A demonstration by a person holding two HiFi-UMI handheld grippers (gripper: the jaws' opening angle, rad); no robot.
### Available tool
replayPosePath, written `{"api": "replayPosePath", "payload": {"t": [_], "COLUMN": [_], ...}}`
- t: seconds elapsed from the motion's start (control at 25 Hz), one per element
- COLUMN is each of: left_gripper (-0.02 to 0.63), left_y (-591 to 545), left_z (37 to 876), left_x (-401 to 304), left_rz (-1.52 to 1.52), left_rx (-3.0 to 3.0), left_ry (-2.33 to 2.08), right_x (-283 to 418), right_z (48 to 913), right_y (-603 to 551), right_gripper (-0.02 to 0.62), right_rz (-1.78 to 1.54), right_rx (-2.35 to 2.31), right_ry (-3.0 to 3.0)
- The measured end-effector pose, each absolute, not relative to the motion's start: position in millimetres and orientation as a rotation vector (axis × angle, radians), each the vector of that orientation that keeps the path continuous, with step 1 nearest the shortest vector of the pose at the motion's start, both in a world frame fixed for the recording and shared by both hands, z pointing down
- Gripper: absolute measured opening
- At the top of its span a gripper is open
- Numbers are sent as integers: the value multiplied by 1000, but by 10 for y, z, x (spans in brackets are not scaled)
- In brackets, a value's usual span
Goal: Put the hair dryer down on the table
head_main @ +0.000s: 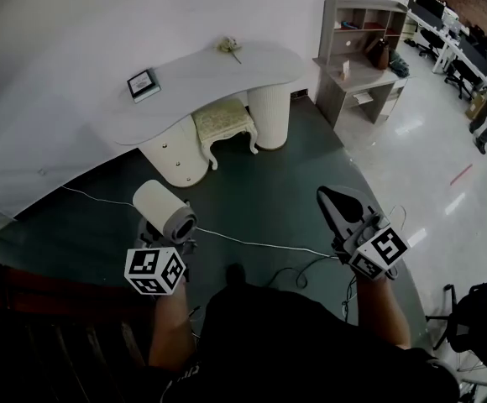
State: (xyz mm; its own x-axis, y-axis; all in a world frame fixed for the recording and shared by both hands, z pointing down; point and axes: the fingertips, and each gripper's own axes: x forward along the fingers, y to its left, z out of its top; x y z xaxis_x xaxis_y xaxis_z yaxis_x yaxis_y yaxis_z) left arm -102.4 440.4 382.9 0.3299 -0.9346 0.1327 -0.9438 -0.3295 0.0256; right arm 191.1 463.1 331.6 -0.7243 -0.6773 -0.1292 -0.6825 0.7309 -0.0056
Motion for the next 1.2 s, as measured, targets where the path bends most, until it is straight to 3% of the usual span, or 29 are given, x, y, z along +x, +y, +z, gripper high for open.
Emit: {"api": "replayPosePath", "payload": {"t": [0.72, 1.2], "left_gripper": [209, 209], "left_y": [3316, 2045], "left_z": [3947, 3996], "left_x": [-693, -1187], "left_rz": [72, 117], "left_rx": [2566, 2558], "left_ry": [-1588, -1587], "right_x": [2104, 1439], "right_z": [3560, 3560], "right_y": [3876, 2487], "right_gripper": [5, 5], "right_rz": [-92, -160], "right_rx": [-1235, -1196], "right_ry": [2777, 2858]}}
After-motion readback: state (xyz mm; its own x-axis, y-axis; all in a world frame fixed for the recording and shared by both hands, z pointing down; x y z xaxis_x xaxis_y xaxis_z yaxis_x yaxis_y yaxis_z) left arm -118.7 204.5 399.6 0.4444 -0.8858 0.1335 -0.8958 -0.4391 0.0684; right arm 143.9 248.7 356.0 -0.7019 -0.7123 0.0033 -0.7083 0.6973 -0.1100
